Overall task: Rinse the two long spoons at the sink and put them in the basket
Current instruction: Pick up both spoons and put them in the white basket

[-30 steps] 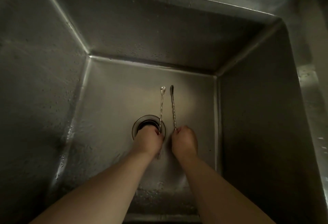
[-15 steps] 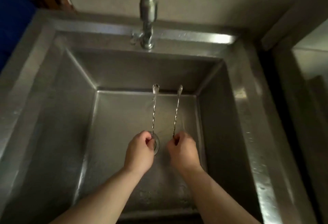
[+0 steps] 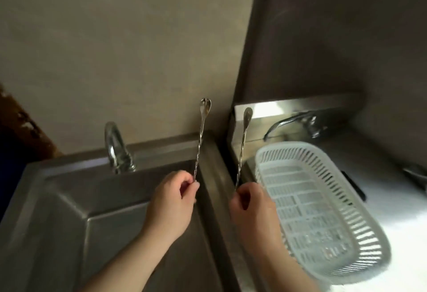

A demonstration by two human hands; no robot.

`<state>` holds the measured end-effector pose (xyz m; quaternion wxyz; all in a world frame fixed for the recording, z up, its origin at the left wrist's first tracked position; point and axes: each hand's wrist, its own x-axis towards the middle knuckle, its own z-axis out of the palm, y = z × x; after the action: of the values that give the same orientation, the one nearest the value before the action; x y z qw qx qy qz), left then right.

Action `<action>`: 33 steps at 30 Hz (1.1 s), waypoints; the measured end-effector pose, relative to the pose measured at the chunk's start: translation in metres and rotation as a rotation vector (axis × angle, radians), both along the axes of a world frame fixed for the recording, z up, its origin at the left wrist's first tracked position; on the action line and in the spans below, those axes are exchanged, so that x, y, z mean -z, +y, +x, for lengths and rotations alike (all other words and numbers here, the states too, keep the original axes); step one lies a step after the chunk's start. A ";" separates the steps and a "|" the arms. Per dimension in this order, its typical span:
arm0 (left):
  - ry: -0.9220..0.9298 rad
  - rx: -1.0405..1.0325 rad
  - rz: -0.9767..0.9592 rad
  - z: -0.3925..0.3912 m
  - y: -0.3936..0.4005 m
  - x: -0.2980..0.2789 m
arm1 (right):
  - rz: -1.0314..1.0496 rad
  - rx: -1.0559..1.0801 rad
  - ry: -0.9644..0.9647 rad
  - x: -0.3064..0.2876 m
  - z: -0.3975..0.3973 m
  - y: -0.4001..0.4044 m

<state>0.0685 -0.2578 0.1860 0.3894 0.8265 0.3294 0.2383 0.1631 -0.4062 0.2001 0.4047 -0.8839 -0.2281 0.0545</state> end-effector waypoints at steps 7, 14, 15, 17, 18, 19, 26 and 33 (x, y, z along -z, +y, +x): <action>-0.091 0.185 -0.008 0.080 -0.079 -0.073 | 0.085 0.206 -0.064 -0.072 0.054 -0.100; -0.006 0.335 -0.191 0.142 -0.148 -0.069 | 0.025 0.344 0.037 -0.064 0.105 -0.163; 0.025 0.336 -0.219 0.150 -0.156 -0.062 | 0.002 0.350 0.074 -0.057 0.113 -0.168; 0.107 0.321 -0.285 0.163 -0.169 -0.045 | -0.091 0.349 0.108 -0.038 0.128 -0.174; 0.152 0.306 -0.326 0.166 -0.174 -0.037 | -0.143 0.344 0.120 -0.028 0.133 -0.175; 0.198 0.289 -0.364 0.171 -0.178 -0.028 | -0.188 0.339 0.142 -0.017 0.139 -0.176; 0.526 0.185 -0.516 0.190 -0.200 0.023 | -0.431 0.271 0.320 0.053 0.158 -0.168; 0.608 0.043 -0.743 0.210 -0.207 0.039 | -0.582 0.282 0.338 0.083 0.155 -0.163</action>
<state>0.2781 -0.4647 0.1474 0.5494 0.6701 0.4740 -0.1563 0.3181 -0.5692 0.1174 0.1720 -0.9633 -0.0088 0.2059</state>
